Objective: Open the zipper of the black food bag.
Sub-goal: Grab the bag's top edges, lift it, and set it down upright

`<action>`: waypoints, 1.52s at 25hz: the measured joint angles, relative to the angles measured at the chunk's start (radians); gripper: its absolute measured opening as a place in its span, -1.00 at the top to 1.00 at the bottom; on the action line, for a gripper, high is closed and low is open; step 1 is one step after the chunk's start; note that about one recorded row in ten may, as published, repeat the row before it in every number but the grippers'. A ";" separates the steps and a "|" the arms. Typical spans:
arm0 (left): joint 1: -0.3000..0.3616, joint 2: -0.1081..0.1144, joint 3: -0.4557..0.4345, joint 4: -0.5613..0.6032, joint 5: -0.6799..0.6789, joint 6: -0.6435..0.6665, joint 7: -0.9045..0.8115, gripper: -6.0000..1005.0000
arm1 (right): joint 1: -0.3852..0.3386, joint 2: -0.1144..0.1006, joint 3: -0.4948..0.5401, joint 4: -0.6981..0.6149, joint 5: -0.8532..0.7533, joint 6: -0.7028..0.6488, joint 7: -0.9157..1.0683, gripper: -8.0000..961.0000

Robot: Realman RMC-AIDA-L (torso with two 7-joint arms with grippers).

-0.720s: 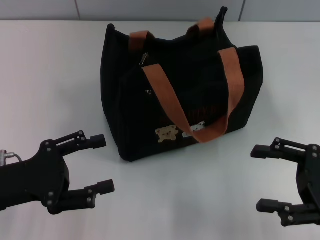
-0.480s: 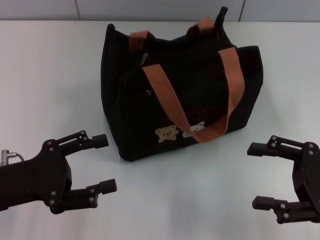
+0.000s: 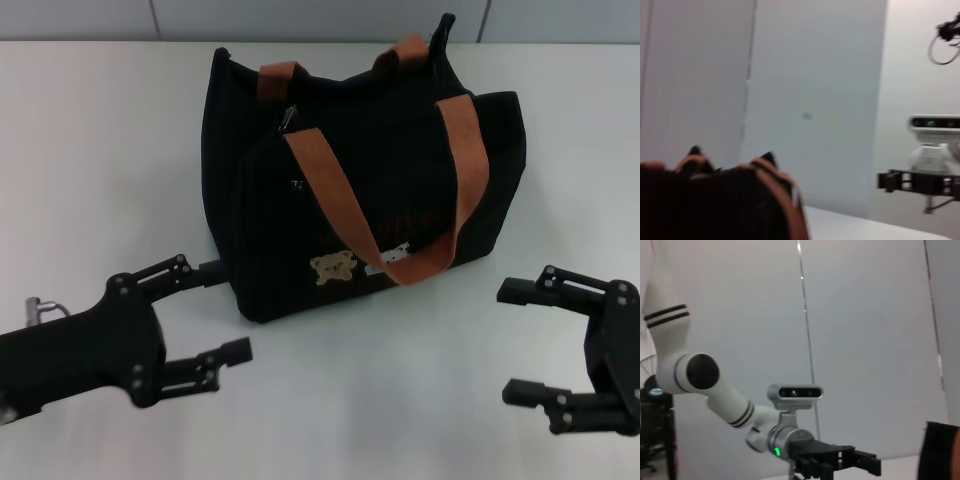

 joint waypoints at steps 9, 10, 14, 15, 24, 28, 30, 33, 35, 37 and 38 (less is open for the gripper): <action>-0.059 -0.005 -0.066 -0.209 -0.072 -0.247 0.147 -0.64 | -0.031 -0.001 0.156 0.009 0.003 0.066 0.026 -0.74; -0.063 -0.005 -0.066 -0.217 -0.078 -0.256 0.154 -0.64 | -0.034 0.000 0.162 0.011 0.004 0.071 0.026 -0.74; -0.090 -0.006 -0.067 -0.272 -0.098 -0.303 0.213 -0.63 | -0.043 0.006 0.178 0.013 0.005 0.106 0.022 -0.74; -0.102 -0.008 -0.067 -0.289 -0.099 -0.318 0.230 -0.63 | -0.045 0.008 0.180 0.013 0.006 0.116 0.020 -0.74; -0.166 -0.012 -0.106 -0.416 -0.117 -0.435 0.319 -0.62 | -0.037 0.013 0.192 0.014 0.010 0.146 0.018 -0.74; -0.154 -0.012 -0.175 -0.452 -0.130 -0.441 0.374 -0.44 | -0.030 0.015 0.195 0.014 0.012 0.172 0.017 -0.74; -0.152 -0.012 -0.182 -0.457 -0.131 -0.441 0.394 -0.35 | -0.024 0.018 0.195 0.014 0.012 0.179 0.017 -0.74; -0.152 -0.011 -0.178 -0.458 -0.128 -0.442 0.395 -0.21 | -0.018 0.019 0.195 0.014 0.015 0.182 0.016 -0.74; -0.152 -0.011 -0.177 -0.457 -0.127 -0.443 0.395 0.02 | -0.013 0.020 0.195 0.013 0.017 0.186 0.016 -0.74; -0.150 -0.009 -0.178 -0.453 -0.126 -0.443 0.396 0.25 | -0.007 0.021 0.195 0.014 0.019 0.192 0.016 -0.74; -0.150 -0.009 -0.178 -0.453 -0.126 -0.443 0.396 0.33 | -0.007 0.021 0.195 0.014 0.019 0.192 0.016 -0.74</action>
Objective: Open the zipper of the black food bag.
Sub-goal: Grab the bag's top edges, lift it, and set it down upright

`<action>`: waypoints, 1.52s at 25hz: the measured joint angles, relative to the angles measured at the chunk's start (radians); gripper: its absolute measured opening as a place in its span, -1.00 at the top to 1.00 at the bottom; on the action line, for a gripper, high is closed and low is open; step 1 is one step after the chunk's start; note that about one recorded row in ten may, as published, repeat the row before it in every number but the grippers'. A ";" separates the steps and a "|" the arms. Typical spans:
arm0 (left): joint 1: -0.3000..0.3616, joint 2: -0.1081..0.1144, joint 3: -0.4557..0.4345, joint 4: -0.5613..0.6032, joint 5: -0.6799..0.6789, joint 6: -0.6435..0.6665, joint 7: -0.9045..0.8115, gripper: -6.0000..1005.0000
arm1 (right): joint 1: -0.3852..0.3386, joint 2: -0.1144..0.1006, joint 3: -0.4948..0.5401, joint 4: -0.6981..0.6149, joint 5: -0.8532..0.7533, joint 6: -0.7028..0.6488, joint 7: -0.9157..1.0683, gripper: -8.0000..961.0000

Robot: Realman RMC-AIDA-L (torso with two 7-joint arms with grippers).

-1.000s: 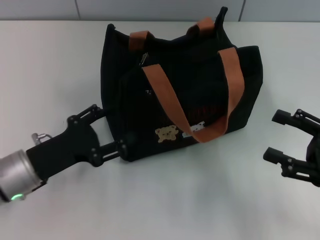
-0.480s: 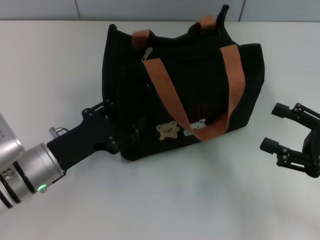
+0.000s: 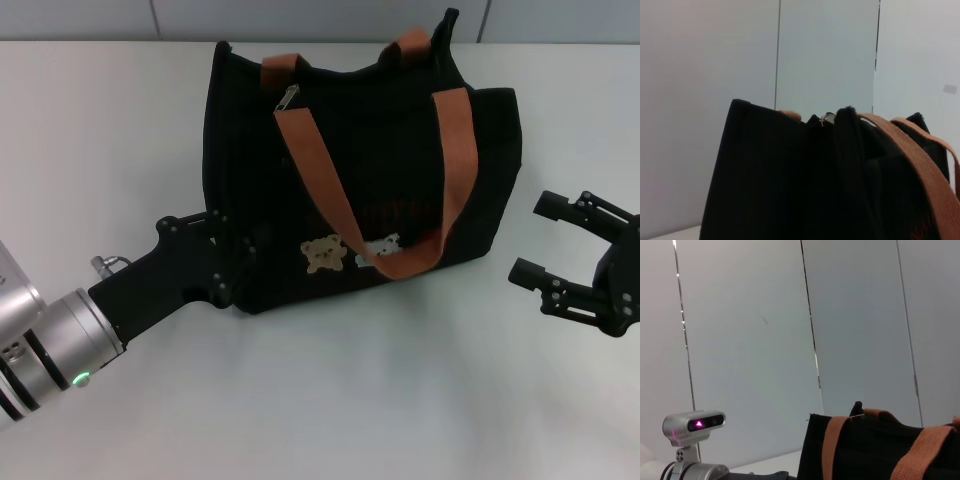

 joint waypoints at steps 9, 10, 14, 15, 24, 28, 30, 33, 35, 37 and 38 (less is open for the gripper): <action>0.018 0.009 0.004 0.073 0.001 0.003 -0.041 0.79 | 0.011 0.006 0.010 0.035 0.080 0.086 0.006 -0.74; 0.022 0.009 0.003 0.093 0.001 0.006 -0.061 0.81 | 0.012 0.006 0.009 0.044 0.100 0.105 0.006 -0.74; 0.030 0.012 -0.002 0.181 -0.004 0.015 -0.158 0.84 | 0.006 0.008 0.009 0.087 0.186 0.233 0.004 -0.74; 0.033 0.012 -0.002 0.208 -0.005 0.023 -0.176 0.84 | 0.007 0.008 0.009 0.104 0.199 0.264 0.003 -0.74; 0.022 0.015 -0.007 0.414 -0.029 0.259 -0.239 0.84 | 0.125 0.010 -0.006 0.268 0.217 0.411 -0.013 -0.74; -0.005 0.014 -0.008 0.467 -0.049 0.334 -0.246 0.84 | 0.198 0.012 -0.051 0.352 0.210 0.473 -0.030 -0.74; -0.041 0.015 -0.005 0.476 -0.062 0.357 -0.246 0.84 | 0.270 0.016 -0.126 0.438 0.207 0.514 -0.055 -0.74; -0.056 0.015 -0.001 0.481 -0.064 0.356 -0.244 0.84 | 0.315 0.018 -0.177 0.491 0.205 0.530 -0.064 -0.74; -0.066 0.014 0.002 0.490 -0.062 0.350 -0.238 0.84 | 0.341 0.019 -0.216 0.520 0.203 0.536 -0.064 -0.74; -0.070 0.012 0.004 0.494 -0.058 0.341 -0.224 0.84 | 0.337 0.019 -0.247 0.526 0.203 0.528 -0.059 -0.74; -0.070 0.012 0.004 0.494 -0.058 0.341 -0.224 0.84 | 0.337 0.019 -0.247 0.526 0.203 0.528 -0.059 -0.74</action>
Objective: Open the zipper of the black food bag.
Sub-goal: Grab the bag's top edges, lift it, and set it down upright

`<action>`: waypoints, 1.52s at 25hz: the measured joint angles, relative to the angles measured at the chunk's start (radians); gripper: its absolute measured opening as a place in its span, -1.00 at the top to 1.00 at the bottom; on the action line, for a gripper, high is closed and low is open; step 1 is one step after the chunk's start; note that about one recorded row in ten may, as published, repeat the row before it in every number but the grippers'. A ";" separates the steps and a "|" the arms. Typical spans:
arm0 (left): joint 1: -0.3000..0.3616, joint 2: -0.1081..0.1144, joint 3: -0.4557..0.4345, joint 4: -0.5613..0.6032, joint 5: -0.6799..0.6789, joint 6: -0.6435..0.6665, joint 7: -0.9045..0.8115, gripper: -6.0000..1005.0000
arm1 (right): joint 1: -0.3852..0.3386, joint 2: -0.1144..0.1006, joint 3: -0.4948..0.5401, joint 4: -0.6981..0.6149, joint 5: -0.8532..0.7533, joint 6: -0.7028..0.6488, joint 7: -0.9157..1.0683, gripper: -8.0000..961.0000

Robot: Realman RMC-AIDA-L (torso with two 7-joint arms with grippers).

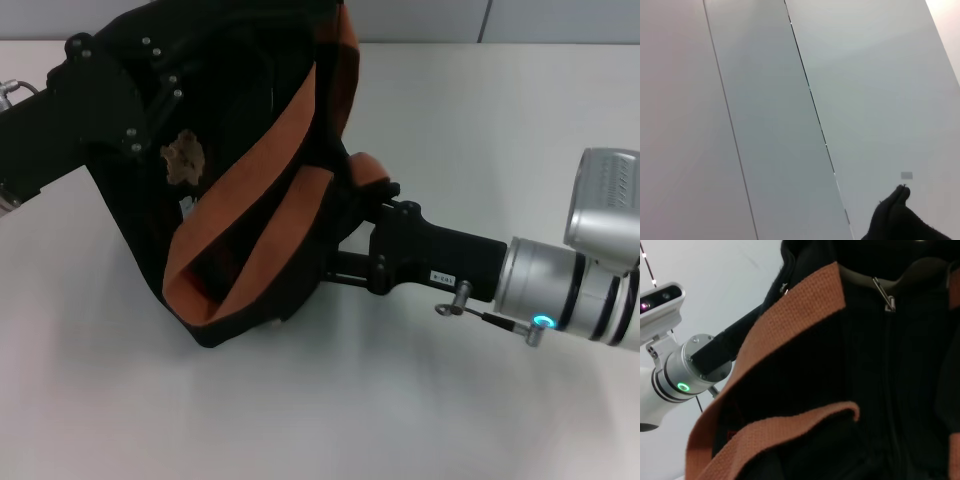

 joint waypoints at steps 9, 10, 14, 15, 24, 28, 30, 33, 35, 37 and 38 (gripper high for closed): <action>0.069 0.001 0.005 0.036 0.059 -0.016 0.095 0.84 | -0.240 -0.010 -0.007 -0.262 -0.017 -0.247 0.224 -0.74; 0.078 0.001 0.005 0.037 0.060 -0.017 0.105 0.84 | -0.290 -0.011 -0.001 -0.326 -0.016 -0.281 0.264 -0.74; 0.103 0.001 0.005 0.039 0.059 -0.016 0.129 0.84 | -0.330 -0.013 0.007 -0.378 -0.010 -0.309 0.298 -0.74; 0.103 0.001 0.005 0.039 0.059 -0.016 0.129 0.84 | -0.330 -0.013 0.007 -0.378 -0.010 -0.309 0.298 -0.74; 0.107 0.000 0.005 0.038 0.057 -0.023 0.142 0.84 | -0.339 -0.065 0.019 -0.421 -0.009 -0.376 0.467 -0.75; 0.105 0.002 0.005 0.050 0.060 -0.022 0.145 0.84 | -0.322 -0.083 0.031 -0.428 -0.007 -0.403 0.567 -0.75; 0.102 0.002 0.005 0.056 0.061 -0.022 0.145 0.84 | -0.299 -0.085 0.045 -0.447 -0.006 -0.423 0.634 -0.75; 0.097 0.002 0.005 0.060 0.062 -0.020 0.145 0.84 | -0.241 -0.078 0.068 -0.475 0.005 -0.438 0.695 -0.75; 0.093 0.003 0.005 0.060 0.062 -0.020 0.147 0.84 | -0.199 -0.064 0.066 -0.483 0.013 -0.432 0.680 -0.75; 0.086 0.002 0.005 0.060 0.062 -0.019 0.152 0.84 | -0.156 -0.043 0.045 -0.486 0.011 -0.408 0.642 -0.75; 0.084 0.001 0.006 0.060 0.062 -0.019 0.154 0.84 | -0.135 -0.030 0.026 -0.486 0.008 -0.390 0.622 -0.75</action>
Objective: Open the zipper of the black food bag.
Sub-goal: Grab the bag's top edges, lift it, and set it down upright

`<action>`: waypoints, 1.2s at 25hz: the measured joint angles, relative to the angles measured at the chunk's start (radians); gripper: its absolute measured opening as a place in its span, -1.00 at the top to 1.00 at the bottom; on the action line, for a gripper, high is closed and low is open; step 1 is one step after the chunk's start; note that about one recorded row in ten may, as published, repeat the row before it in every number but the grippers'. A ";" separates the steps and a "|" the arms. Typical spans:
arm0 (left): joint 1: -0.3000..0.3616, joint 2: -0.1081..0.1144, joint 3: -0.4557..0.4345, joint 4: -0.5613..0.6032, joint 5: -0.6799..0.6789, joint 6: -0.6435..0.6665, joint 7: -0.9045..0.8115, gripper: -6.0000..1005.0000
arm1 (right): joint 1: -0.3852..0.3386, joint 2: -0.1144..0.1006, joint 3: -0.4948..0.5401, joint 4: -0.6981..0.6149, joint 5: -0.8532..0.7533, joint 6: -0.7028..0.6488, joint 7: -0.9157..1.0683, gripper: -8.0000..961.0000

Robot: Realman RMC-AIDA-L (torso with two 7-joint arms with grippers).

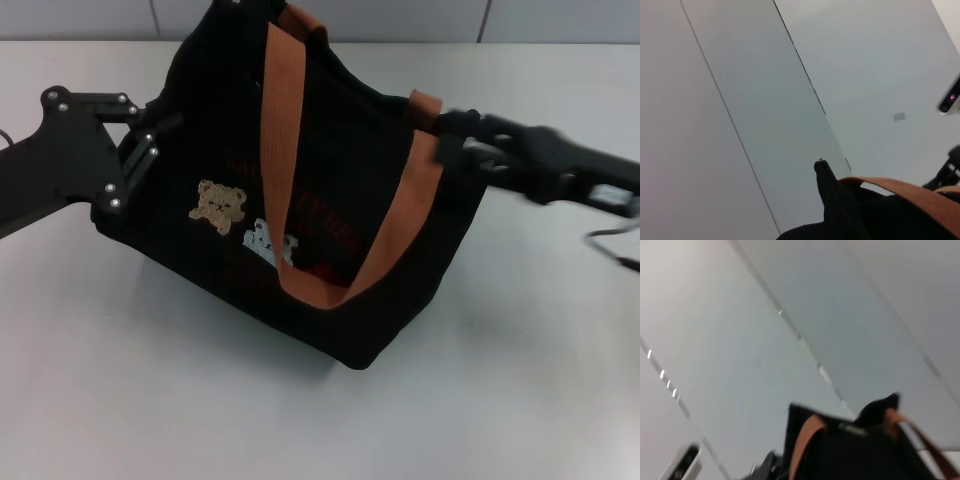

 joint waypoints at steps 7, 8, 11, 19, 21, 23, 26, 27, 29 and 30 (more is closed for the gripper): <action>-0.028 0.000 -0.006 0.000 -0.031 0.003 0.004 0.84 | 0.085 0.027 -0.241 0.181 0.001 0.216 -0.122 -0.75; -0.038 0.000 -0.004 0.000 -0.053 0.007 0.004 0.84 | 0.100 0.029 -0.248 0.238 0.002 0.245 -0.165 -0.75; -0.053 -0.002 -0.002 0.000 -0.078 0.038 0.022 0.84 | 0.128 0.031 -0.240 0.298 0.023 0.264 -0.216 -0.75; -0.075 -0.005 0.032 -0.008 -0.092 0.117 0.083 0.84 | 0.218 0.031 -0.239 0.383 0.117 0.358 -0.279 -0.75; -0.069 -0.006 0.076 -0.017 -0.092 0.113 0.143 0.84 | 0.247 0.032 -0.245 0.395 0.117 0.376 -0.274 -0.75; -0.062 -0.006 0.096 -0.030 -0.092 0.108 0.176 0.84 | 0.247 0.031 -0.251 0.390 0.114 0.377 -0.267 -0.75; -0.056 -0.006 0.103 -0.051 -0.089 0.102 0.205 0.84 | 0.205 0.025 -0.254 0.357 0.112 0.355 -0.246 -0.75; -0.056 -0.006 0.103 -0.051 -0.089 0.102 0.205 0.84 | 0.205 0.025 -0.254 0.357 0.112 0.355 -0.246 -0.75; -0.054 -0.006 0.104 -0.061 -0.087 0.096 0.212 0.84 | 0.163 0.023 -0.260 0.316 0.110 0.327 -0.228 -0.75; -0.053 -0.005 0.104 -0.063 -0.087 0.093 0.213 0.84 | 0.130 0.023 -0.267 0.281 0.110 0.305 -0.216 -0.75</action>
